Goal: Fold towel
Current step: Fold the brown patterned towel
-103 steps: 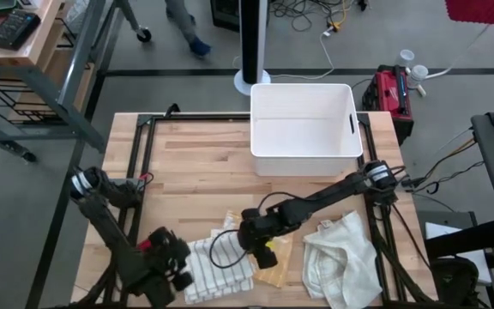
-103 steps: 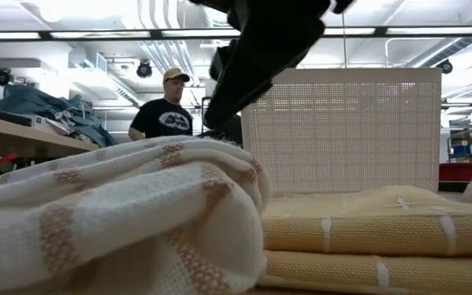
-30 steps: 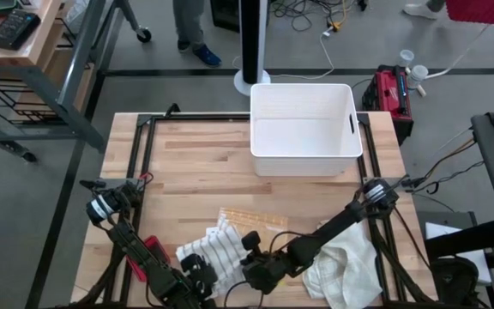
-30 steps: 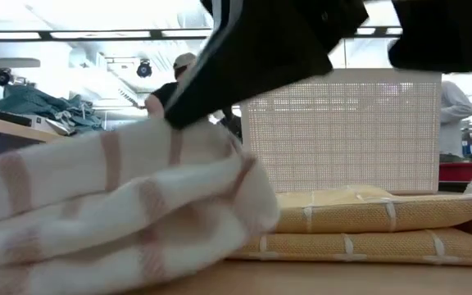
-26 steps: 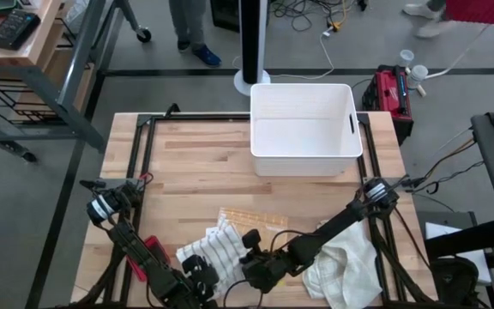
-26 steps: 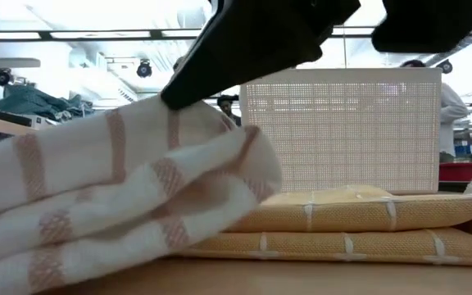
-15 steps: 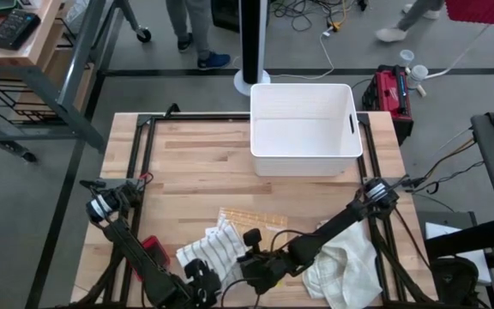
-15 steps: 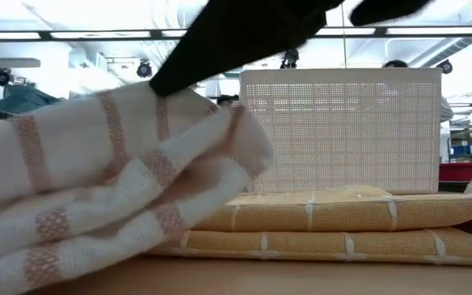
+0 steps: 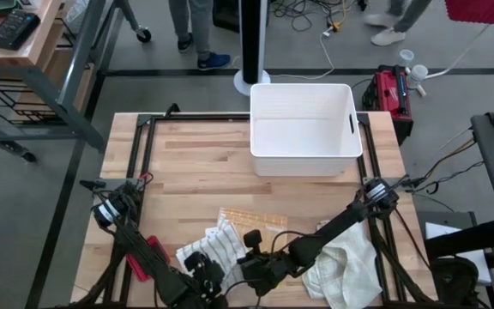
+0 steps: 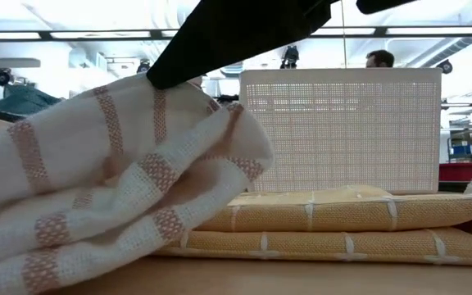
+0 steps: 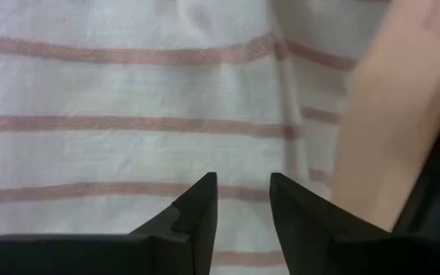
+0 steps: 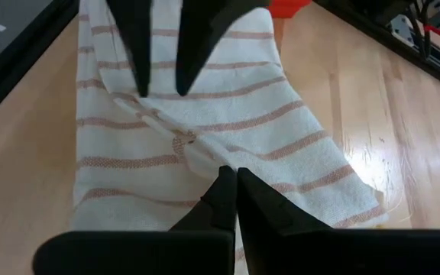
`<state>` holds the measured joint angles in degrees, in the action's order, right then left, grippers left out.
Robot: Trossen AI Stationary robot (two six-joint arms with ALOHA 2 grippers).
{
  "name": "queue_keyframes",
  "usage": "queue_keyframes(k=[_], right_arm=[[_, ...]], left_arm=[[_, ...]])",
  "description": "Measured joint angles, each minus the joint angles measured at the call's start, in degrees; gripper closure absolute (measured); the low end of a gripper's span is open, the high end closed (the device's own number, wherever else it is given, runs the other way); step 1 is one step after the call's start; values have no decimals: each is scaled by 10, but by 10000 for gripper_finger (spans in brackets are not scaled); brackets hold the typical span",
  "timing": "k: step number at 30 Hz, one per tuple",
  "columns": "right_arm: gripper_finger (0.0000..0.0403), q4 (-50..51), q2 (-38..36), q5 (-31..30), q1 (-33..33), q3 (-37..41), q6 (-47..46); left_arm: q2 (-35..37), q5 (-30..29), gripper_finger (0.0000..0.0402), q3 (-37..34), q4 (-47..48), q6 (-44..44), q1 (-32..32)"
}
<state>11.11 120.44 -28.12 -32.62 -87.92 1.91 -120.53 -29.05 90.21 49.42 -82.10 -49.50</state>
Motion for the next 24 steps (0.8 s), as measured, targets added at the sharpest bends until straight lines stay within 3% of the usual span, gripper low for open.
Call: queue_keyframes(k=[8,19,24], right_arm=[[403,1,0,0,0,0,0],[403,1,0,17,0,0,0],[403,2,0,17,0,0,0]], left_arm=[[0,0,292,0,-50,16,2],[0,-2,168,1,-60,20,16],[-12,23,146,1,-60,30,32]])
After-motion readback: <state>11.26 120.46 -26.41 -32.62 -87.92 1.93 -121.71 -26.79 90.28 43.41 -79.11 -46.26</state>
